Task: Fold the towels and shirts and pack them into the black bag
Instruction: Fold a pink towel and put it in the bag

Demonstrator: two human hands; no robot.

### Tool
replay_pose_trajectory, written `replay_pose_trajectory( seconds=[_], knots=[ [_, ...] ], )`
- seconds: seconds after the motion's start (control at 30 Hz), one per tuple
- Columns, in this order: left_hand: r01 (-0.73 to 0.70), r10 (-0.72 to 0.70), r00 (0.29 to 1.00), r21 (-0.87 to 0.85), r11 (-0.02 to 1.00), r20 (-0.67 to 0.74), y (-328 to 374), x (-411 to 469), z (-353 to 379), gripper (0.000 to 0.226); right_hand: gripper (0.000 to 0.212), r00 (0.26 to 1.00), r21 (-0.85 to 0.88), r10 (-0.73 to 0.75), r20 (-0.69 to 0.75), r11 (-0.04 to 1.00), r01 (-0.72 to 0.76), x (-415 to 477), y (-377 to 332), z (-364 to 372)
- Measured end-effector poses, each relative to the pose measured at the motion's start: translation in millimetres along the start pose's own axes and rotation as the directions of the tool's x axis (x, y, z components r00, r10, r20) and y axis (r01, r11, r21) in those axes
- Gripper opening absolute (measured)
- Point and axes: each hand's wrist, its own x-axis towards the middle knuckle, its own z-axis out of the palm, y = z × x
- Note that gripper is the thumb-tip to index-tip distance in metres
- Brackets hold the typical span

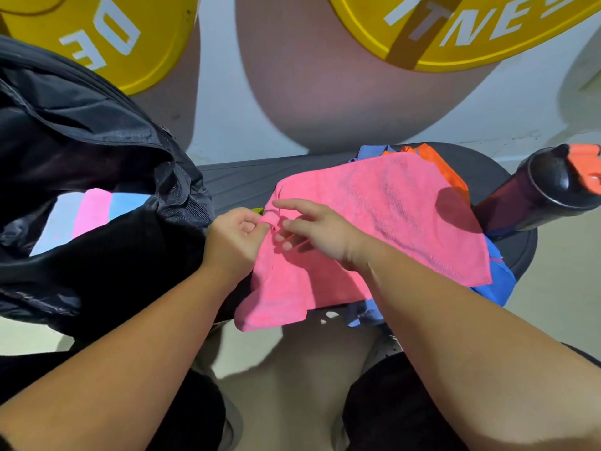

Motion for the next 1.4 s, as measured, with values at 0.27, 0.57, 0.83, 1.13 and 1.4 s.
replay_pose_trajectory(
  seconds=[0.27, 0.57, 0.83, 1.13, 1.4],
  knots=[
    [0.046, -0.052, 0.996, 0.075, 0.996, 0.073, -2.9, 9.4, 18.7, 0.018, 0.034, 0.994, 0.262, 0.11, 0.002, 0.959, -0.107, 0.7, 5.3, -11.2],
    [0.067, -0.154, 0.975, 0.455, 0.888, 0.158, -19.0, -17.2, 14.5, 0.022, 0.03, 0.983, 0.316, 0.118, -0.139, 0.946, -0.069, 13.2, 11.8, -14.6],
    [0.138, -0.28, 0.947, 0.589, 0.796, 0.156, -9.6, -42.6, -38.5, 0.013, 0.021, 0.973, 0.077, -0.001, -0.23, 0.997, 0.019, 57.3, -11.8, 3.3],
    [0.223, -0.172, 0.971, 0.376, 0.899, -0.165, 37.6, -54.1, -77.6, 0.033, 0.047, 0.975, -0.089, -0.037, 0.217, 0.994, 0.058, 112.2, -64.9, 30.4],
    [0.196, -0.171, 0.98, 0.32, 0.927, -0.105, 42.3, -42.9, -31.0, 0.032, 0.022, 0.99, -0.044, -0.081, 0.112, 0.995, 0.087, 117.9, -65.9, -17.2]
  ],
)
